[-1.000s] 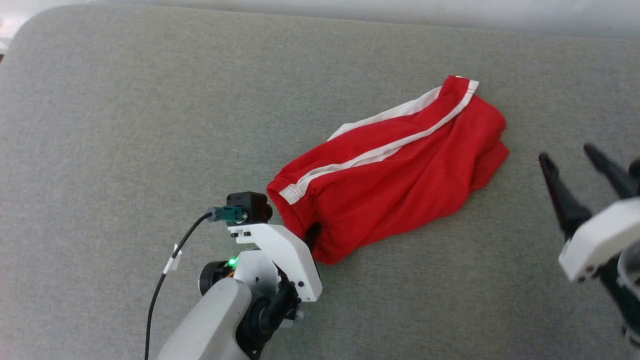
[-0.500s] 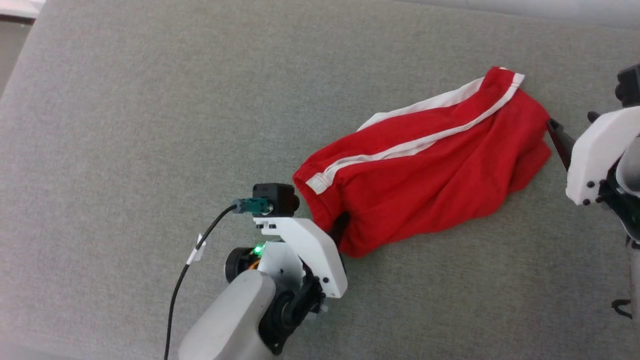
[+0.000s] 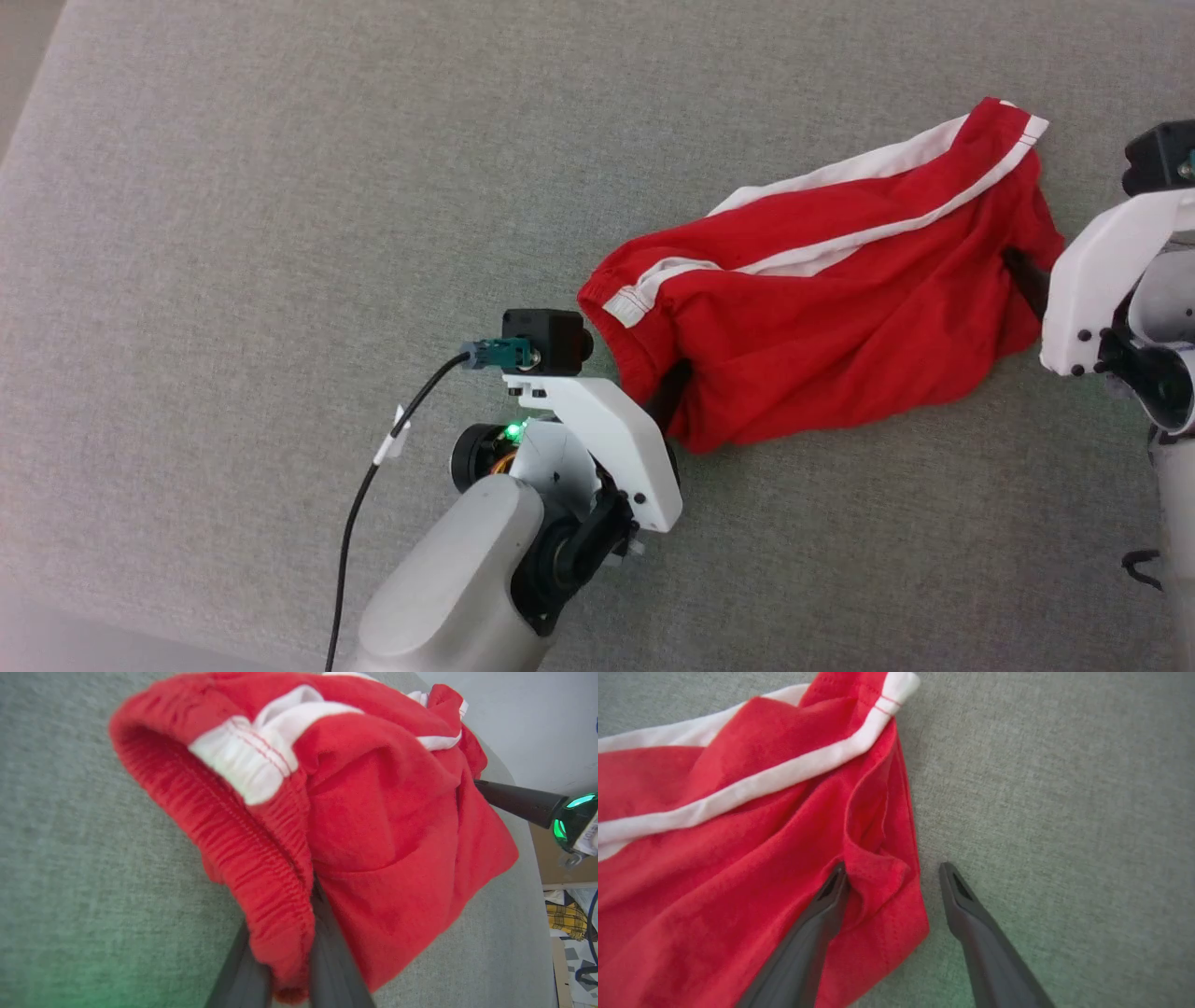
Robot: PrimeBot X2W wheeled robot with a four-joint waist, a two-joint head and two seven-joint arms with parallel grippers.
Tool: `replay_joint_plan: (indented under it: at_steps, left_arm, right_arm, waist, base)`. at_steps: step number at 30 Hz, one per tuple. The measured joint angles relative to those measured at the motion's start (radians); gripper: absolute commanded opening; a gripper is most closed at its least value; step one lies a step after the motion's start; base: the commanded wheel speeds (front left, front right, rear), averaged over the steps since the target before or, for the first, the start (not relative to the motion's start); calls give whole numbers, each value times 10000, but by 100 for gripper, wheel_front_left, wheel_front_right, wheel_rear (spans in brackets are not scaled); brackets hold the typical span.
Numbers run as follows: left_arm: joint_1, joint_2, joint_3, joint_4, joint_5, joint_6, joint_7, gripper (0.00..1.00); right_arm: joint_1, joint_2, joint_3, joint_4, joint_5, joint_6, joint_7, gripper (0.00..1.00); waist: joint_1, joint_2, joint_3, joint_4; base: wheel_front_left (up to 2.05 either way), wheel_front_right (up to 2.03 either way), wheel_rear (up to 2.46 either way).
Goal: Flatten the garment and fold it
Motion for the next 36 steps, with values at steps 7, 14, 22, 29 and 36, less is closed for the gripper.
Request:
replay_joint_plan:
  at_steps: [7,14,22,29,36]
  left_arm:
    - [-114,-12,36,130,-67,0,-48,0]
    - [-114,-102,247,174,-178,-8,-447,0]
    - [163,282,819,-155,-502,-2,-713,0]
    - [1335,888,782,-1275,-725,127,-284,0]
    - [2543,1528,654,-2121,-986,368,309,0]
  right_arm:
    - [-55,44,84,-318,384,0,1170,0]
    - [3,525,-562,-414,125,4,516,0]
    - [275,771,-1158,-662,543,4,-472,0]
    - [2169,1103,-1501,-2004,1312,4,-713,0]
    - [4707,1776,-1833,-3624,1948,4,-825,0]
  waist:
    - [0,0,4,-95]
    - [1,0,45,-173]
    - [2,0,-318,-338]
    - [0,0,-991,-542]
    - [-2,0,-1679,-922]
  base:
    - [0,0,0]
    - [0,0,0]
    - [0,0,0]
    - [0,0,0]
    - [0,0,0]
